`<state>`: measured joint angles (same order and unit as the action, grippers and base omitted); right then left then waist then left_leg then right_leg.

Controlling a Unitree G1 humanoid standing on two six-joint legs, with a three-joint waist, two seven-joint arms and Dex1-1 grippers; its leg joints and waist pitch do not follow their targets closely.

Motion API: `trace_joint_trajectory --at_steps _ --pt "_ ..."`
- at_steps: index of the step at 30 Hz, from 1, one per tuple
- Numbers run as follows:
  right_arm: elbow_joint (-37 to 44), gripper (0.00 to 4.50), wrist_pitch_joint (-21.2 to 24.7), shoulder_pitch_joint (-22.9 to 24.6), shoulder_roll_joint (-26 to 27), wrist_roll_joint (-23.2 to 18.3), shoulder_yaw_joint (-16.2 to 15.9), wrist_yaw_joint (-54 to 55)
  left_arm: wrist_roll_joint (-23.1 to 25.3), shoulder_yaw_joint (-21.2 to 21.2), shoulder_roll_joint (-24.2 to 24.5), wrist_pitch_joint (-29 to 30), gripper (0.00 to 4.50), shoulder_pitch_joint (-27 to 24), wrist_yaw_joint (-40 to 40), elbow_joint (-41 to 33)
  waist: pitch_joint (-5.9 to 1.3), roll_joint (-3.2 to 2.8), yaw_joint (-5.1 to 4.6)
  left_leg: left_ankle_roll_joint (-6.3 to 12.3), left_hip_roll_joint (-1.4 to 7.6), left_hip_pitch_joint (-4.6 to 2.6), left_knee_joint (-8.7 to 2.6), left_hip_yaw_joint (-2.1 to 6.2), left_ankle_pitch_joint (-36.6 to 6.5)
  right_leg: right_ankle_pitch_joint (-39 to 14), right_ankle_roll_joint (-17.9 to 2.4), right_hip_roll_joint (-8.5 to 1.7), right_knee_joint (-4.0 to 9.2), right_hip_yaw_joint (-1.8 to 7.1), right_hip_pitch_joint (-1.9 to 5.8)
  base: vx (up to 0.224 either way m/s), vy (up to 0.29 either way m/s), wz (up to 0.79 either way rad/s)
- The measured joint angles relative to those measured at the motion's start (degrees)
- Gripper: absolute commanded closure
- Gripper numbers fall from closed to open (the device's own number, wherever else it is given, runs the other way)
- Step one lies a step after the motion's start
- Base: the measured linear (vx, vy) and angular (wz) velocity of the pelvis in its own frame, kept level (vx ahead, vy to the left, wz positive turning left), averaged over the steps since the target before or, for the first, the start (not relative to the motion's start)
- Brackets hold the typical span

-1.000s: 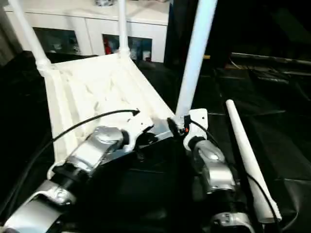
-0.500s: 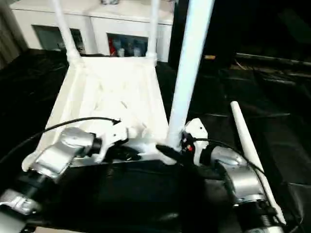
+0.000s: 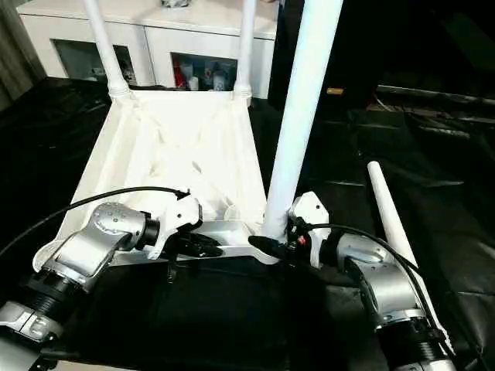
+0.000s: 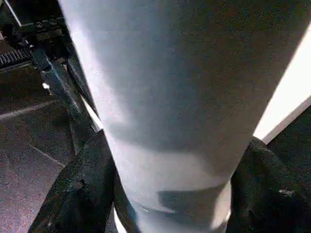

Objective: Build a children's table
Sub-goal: Rotate leg to tighten

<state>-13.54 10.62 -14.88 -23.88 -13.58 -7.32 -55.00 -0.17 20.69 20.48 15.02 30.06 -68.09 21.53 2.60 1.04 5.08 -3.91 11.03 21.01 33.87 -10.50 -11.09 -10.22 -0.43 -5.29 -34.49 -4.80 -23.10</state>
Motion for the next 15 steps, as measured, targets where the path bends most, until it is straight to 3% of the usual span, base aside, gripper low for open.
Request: trace_joint_trajectory --at_steps 8,15 --pt "-1.0 1.81 0.6 0.7 2.9 -0.1 2.1 6.7 0.9 -0.1 -1.9 0.8 4.50 0.3 3.9 0.9 -0.03 -0.03 -0.07 0.00 -0.01 -0.10 0.03 0.00 0.0 0.0 0.0 0.00 -0.04 0.02 0.07 0.000 0.000 0.00" --pt "-7.1 1.81 2.6 -3.4 12.4 2.5 8.9 32.1 4.2 -0.7 -13.0 7.4 4.50 5.0 20.5 7.6 -0.12 -0.08 -0.20 -0.01 -0.06 -0.53 0.02 -0.01 0.0 -0.1 0.2 0.00 0.01 0.12 0.41 0.000 0.000 0.00"
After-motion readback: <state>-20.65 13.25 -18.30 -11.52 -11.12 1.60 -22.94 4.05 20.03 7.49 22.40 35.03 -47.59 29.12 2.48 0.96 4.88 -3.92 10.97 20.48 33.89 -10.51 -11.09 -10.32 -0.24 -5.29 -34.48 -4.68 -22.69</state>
